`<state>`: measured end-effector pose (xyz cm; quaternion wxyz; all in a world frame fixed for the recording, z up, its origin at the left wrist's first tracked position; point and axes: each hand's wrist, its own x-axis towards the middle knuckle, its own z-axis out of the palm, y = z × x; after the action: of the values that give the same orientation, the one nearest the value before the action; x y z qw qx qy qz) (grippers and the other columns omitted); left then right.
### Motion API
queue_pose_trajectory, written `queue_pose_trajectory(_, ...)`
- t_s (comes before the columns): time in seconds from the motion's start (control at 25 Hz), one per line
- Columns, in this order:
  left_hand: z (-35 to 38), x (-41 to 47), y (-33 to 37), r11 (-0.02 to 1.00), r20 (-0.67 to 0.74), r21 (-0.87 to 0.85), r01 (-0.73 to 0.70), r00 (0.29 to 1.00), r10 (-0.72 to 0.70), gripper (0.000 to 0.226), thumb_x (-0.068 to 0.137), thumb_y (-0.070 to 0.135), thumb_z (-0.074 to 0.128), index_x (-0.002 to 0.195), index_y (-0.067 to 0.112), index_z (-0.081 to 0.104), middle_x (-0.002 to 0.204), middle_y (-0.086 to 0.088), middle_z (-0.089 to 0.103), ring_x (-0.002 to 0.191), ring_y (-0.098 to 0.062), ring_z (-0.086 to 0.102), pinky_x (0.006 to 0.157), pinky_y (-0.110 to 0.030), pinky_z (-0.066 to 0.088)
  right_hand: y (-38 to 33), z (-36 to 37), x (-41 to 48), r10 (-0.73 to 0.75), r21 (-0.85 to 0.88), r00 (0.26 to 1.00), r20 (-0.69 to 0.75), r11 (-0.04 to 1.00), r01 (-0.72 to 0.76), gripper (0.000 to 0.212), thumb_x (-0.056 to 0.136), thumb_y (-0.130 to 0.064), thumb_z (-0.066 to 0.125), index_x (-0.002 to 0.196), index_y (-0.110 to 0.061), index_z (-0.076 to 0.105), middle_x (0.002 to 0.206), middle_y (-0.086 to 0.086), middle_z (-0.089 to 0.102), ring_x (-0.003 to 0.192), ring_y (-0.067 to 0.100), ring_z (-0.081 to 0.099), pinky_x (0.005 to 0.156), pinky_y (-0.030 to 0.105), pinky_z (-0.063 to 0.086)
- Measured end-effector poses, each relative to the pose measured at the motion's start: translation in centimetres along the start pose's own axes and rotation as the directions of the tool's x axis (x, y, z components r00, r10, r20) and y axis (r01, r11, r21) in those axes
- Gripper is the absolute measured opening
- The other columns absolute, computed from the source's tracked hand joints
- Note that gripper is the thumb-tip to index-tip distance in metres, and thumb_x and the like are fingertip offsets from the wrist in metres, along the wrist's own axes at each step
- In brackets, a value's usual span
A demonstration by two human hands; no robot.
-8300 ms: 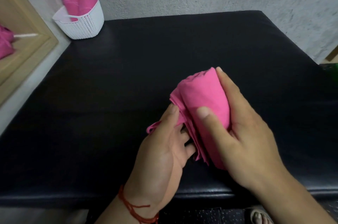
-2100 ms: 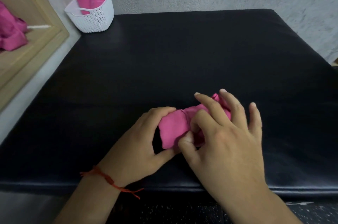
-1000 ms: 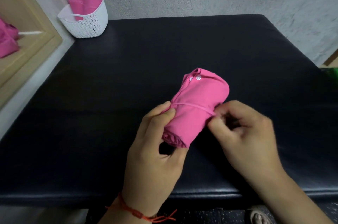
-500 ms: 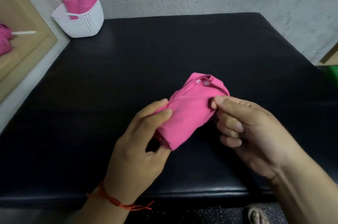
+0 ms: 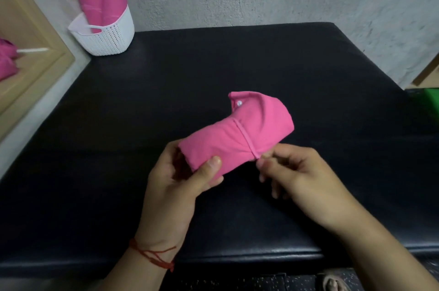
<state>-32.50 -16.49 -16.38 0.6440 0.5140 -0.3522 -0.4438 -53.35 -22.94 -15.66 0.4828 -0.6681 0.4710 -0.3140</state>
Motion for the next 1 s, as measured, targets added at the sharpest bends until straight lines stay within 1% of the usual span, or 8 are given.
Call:
queue_pose_trajectory(0.16, -1.3, 0.7, 0.6, 0.953, 0.188, 0.224, -0.203, 0.969, 0.163, 0.057, 0.076, -0.005, 0.083, 0.126, 0.012, 0.060, 0.133, -0.001, 0.067, 0.122, -0.017, 0.067, 0.095, -0.025, 0.055, -0.6, -2.3, 0.6, 0.172, 0.400, 0.956, -0.237, 0.914, -0.065, 0.016, 0.103, -0.028, 0.060, 0.113, -0.019, 0.068, 0.110, 0.002, 0.078, 0.094, 0.035, 0.074, 0.075, 0.044, 0.057)
queue_pose_trajectory(0.24, -1.8, 0.7, 0.4, 0.943, 0.286, 0.230, -0.241, 0.943, 0.172, 0.060, 0.074, -0.021, 0.077, 0.123, 0.009, 0.058, 0.138, 0.001, 0.063, 0.129, -0.018, 0.062, 0.097, -0.023, 0.053, -1.0, -2.5, 0.3, 0.096, 0.436, 0.982, -0.161, 0.900, -0.017, 0.035, 0.094, -0.049, 0.065, 0.125, -0.032, 0.069, 0.125, -0.003, 0.075, 0.115, 0.026, 0.072, 0.097, 0.053, 0.058)
queue_pose_trajectory(0.32, -1.6, 0.3, 0.1, 0.933, 0.344, 0.212, -0.290, 0.916, 0.207, 0.060, 0.071, -0.028, 0.073, 0.116, 0.007, 0.057, 0.137, -0.002, 0.061, 0.131, -0.024, 0.060, 0.099, -0.025, 0.052, -1.4, -2.0, -0.2, 0.031, 0.346, 0.995, -0.093, 0.938, 0.003, 0.050, 0.083, -0.056, 0.074, 0.130, -0.043, 0.066, 0.132, -0.013, 0.071, 0.121, 0.012, 0.069, 0.104, 0.045, 0.054)
queue_pose_trajectory(0.44, -0.8, -0.2, -0.1, 0.928, 0.355, 0.157, -0.337, 0.896, 0.266, 0.055, 0.074, -0.025, 0.074, 0.109, 0.015, 0.059, 0.136, -0.007, 0.060, 0.132, -0.030, 0.058, 0.104, -0.029, 0.050, -1.5, -1.1, -0.5, -0.054, 0.192, 0.986, -0.160, 0.978, 0.085, 0.044, 0.083, -0.048, 0.080, 0.126, -0.042, 0.070, 0.125, -0.019, 0.072, 0.116, 0.002, 0.069, 0.098, 0.025, 0.052)
queue_pose_trajectory(0.56, -0.2, -0.3, -0.2, 0.953, 0.306, 0.074, -0.293, 0.917, 0.258, 0.059, 0.074, -0.017, 0.069, 0.116, 0.023, 0.060, 0.141, -0.004, 0.059, 0.136, -0.028, 0.055, 0.112, -0.041, 0.045, -1.6, -0.6, -0.7, -0.157, 0.140, 0.949, -0.275, 0.970, 0.201, 0.023, 0.094, -0.032, 0.076, 0.117, -0.034, 0.074, 0.116, -0.014, 0.075, 0.111, 0.007, 0.071, 0.093, 0.019, 0.052)
queue_pose_trajectory(0.72, 0.7, -0.3, -0.4, 0.996, 0.302, -0.088, 0.028, 0.953, 0.000, 0.079, 0.073, 0.003, 0.058, 0.147, 0.029, 0.050, 0.147, 0.005, 0.059, 0.139, -0.019, 0.055, 0.116, -0.051, 0.040, -0.7, 0.4, -0.7, -0.140, 0.109, 0.892, -0.429, 0.973, 0.205, 0.014, 0.105, -0.028, 0.064, 0.106, -0.028, 0.078, 0.101, -0.011, 0.078, 0.099, 0.007, 0.072, 0.085, 0.025, 0.054)
queue_pose_trajectory(0.84, 2.2, -0.9, -0.6, 0.988, 0.093, 0.156, -0.007, 0.996, -0.008, 0.046, 0.087, 0.049, 0.075, 0.126, 0.026, 0.066, 0.121, 0.002, 0.074, 0.118, -0.016, 0.069, 0.105, -0.047, 0.051, -0.7, 1.1, -0.6, -0.077, 0.129, 0.896, -0.438, 0.981, 0.147, 0.026, 0.109, -0.032, 0.058, 0.100, -0.021, 0.081, 0.095, -0.004, 0.079, 0.094, 0.016, 0.073, 0.085, 0.038, 0.058)
queue_pose_trajectory(1.0, 3.1, -1.5, 0.1, 0.876, -0.111, 0.456, -0.155, 0.967, 0.229, 0.028, 0.104, 0.043, 0.051, 0.098, 0.022, 0.070, 0.090, 0.008, 0.072, 0.085, -0.004, 0.067, 0.072, -0.014, 0.047, -1.6, 1.0, -0.6, -0.074, 0.101, 0.912, -0.403, 0.987, 0.125, 0.050, 0.108, -0.040, 0.058, 0.074, -0.004, 0.067, 0.066, 0.008, 0.059, 0.065, 0.022, 0.055, 0.062, 0.045, 0.048)
